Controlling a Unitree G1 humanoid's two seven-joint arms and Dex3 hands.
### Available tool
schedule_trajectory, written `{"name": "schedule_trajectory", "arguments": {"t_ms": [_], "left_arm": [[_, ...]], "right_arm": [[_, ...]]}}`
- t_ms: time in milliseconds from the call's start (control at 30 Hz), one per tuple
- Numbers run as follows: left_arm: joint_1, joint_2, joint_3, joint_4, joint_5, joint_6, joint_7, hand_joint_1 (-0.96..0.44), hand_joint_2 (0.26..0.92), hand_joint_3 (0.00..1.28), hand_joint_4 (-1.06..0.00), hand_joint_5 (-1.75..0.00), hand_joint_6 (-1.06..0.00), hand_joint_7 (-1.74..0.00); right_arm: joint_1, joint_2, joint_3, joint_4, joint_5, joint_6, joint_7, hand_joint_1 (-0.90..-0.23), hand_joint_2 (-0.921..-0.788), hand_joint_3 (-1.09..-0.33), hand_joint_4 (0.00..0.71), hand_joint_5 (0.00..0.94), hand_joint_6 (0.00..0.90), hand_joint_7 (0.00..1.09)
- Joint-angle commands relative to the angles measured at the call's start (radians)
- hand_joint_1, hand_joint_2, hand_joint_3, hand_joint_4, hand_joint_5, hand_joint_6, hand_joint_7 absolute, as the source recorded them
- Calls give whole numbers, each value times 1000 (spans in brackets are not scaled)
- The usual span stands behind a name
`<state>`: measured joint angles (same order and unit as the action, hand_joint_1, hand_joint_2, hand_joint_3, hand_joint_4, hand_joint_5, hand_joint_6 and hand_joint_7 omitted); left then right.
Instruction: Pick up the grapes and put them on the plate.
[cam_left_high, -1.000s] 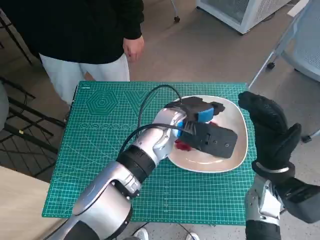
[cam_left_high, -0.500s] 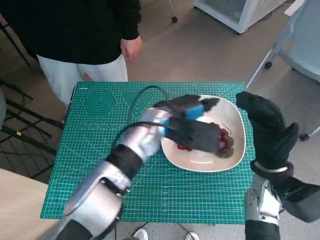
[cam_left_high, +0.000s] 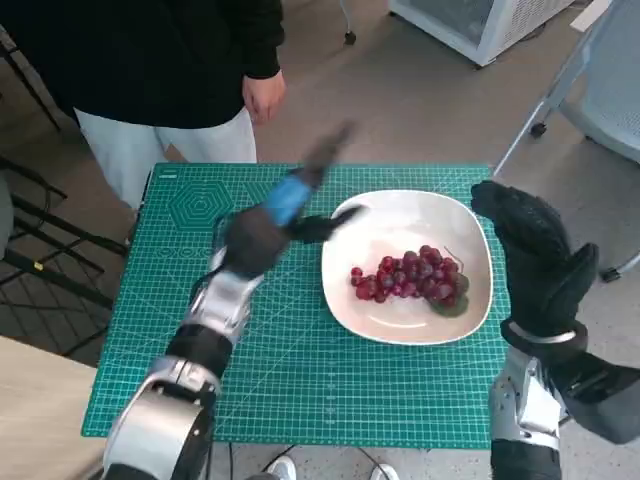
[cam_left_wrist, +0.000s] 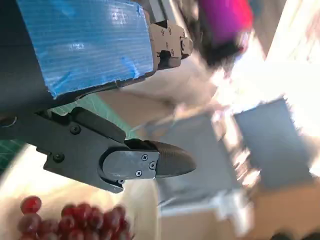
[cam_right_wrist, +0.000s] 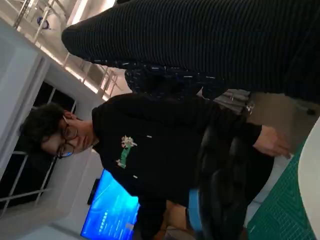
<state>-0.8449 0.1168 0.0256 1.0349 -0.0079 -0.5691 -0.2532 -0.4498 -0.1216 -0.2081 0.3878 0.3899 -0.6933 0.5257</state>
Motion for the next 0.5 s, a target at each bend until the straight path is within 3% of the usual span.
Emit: {"name": "schedule_trajectory", "arguments": {"t_ms": [33, 200, 500], "left_arm": [[83, 5, 62, -99, -112, -43, -99, -594, 921, 353, -80, -17, -219, -71], [175, 1, 95, -232, -191, -57, -159, -549, 921, 287, -87, -12, -240, -64], [299, -6, 108, -429, -206, -62, -137, -550, 921, 279, -68, -1, -198, -24]], "right_arm": [[15, -4, 6, -1, 3, 22, 3, -527, -921, -565, 229, 0, 141, 217], [11, -2, 10, 3, 0, 23, 3, -528, -921, -567, 229, 0, 141, 217], [-4, -1, 18, 21, -4, 19, 7, -529, -921, -568, 228, 1, 138, 219]]}}
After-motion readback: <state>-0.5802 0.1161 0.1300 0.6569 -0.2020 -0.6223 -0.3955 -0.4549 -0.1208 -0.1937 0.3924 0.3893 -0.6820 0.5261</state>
